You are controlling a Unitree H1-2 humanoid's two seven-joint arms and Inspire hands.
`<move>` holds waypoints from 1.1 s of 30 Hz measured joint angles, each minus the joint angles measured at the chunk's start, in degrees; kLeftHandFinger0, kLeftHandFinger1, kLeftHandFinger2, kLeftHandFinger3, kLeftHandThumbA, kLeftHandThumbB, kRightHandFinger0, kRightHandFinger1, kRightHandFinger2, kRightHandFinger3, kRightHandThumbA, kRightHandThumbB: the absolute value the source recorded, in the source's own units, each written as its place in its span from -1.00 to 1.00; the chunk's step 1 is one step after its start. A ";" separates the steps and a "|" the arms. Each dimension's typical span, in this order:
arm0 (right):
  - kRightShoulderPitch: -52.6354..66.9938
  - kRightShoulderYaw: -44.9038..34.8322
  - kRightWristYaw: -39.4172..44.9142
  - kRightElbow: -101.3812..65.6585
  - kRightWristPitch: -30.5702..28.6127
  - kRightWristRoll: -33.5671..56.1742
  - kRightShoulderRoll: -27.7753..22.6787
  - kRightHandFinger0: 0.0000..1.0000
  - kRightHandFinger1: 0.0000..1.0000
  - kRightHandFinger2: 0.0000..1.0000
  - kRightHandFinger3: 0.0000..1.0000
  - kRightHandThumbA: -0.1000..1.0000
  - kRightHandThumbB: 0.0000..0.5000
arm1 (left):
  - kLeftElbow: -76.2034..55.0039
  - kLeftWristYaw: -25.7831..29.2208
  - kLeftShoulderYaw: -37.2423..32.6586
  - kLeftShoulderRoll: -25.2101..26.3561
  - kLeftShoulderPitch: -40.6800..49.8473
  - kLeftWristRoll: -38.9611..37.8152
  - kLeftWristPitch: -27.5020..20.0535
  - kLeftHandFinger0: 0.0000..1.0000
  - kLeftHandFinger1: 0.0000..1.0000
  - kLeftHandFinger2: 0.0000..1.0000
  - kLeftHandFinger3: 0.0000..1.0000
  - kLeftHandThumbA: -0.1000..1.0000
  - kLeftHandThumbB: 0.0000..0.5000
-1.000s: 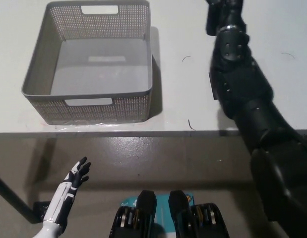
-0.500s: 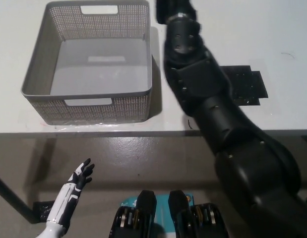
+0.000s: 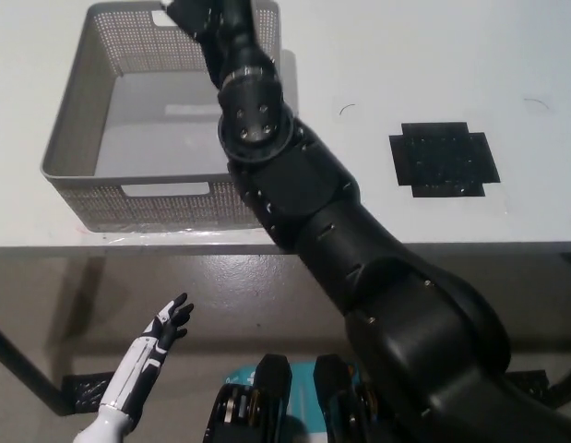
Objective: Use the right hand to pick up a electric screw driver and put it into a container on the left side
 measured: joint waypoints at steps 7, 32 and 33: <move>2.25 1.83 -0.47 5.46 -1.04 -0.81 0.03 -1.00 -0.39 0.29 0.39 -1.00 -0.58 | -0.42 -0.12 -0.43 0.67 -0.36 0.29 0.99 1.00 1.00 1.00 1.00 1.00 -0.19; 7.31 4.00 -0.43 8.98 -1.86 -2.80 -1.15 1.00 1.00 1.00 1.00 0.12 0.18 | -0.07 -0.15 -3.20 2.00 -2.20 2.35 0.90 1.00 1.00 1.00 1.00 1.00 -0.04; 7.32 4.00 0.21 8.91 -2.03 -2.77 -1.46 1.00 1.00 1.00 1.00 0.23 0.17 | -0.05 -0.16 -3.23 2.07 -2.27 2.40 0.90 1.00 1.00 1.00 1.00 1.00 -0.03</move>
